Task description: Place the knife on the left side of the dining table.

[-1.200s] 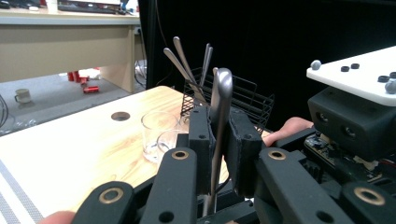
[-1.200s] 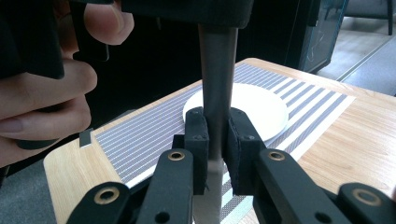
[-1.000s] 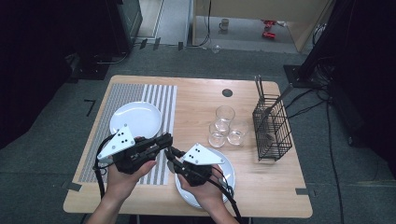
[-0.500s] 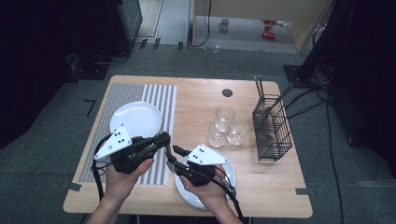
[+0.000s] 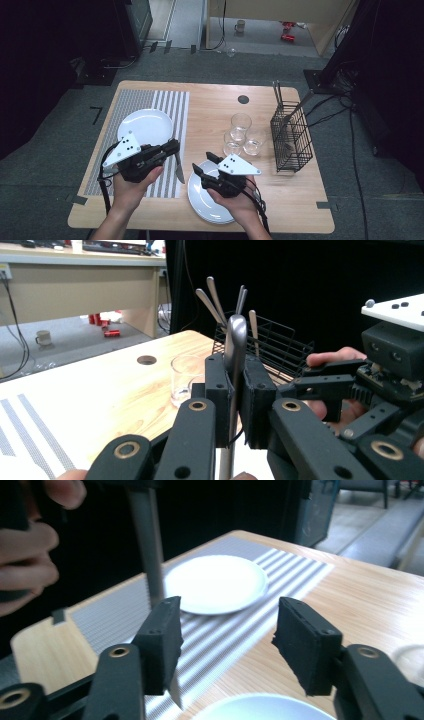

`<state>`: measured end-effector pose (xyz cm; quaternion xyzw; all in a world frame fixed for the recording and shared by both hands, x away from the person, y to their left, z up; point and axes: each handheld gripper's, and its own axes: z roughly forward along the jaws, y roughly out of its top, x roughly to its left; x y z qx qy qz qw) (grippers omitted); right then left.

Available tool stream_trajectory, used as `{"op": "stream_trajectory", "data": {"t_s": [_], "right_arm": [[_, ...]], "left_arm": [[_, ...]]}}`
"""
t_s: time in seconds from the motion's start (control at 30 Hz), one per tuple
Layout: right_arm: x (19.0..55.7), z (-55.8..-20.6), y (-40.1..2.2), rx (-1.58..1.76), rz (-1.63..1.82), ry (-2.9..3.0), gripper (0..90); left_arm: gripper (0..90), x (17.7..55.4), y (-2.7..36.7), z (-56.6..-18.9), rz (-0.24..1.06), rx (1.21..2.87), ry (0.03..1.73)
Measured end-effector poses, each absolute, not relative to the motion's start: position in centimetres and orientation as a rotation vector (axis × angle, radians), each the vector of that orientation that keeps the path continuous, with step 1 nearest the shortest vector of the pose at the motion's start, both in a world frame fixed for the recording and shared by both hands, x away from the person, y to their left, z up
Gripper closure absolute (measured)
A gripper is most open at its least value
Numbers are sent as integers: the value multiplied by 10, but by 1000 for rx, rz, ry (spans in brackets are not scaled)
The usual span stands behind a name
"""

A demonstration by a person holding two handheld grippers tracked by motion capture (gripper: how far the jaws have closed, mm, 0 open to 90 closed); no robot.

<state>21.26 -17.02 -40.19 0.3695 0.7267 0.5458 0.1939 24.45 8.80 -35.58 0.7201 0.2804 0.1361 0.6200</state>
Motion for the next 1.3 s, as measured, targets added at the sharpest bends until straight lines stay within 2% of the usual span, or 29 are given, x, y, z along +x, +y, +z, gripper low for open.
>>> {"op": "stream_trajectory", "data": {"t_s": [0.2,0.47,0.87,1.3], "right_arm": [[214,-407,-190,1106,1453,2002,292],[216,-417,-220,1210,1372,1942,178],[213,-441,-265,1314,1286,1889,140],[208,-465,-295,1388,1218,1864,133]], "left_arm": [[855,250,89,-362,321,1664,664],[854,256,92,-369,345,1667,688],[854,262,98,-375,368,1663,727],[854,266,105,-378,399,1668,749]]}}
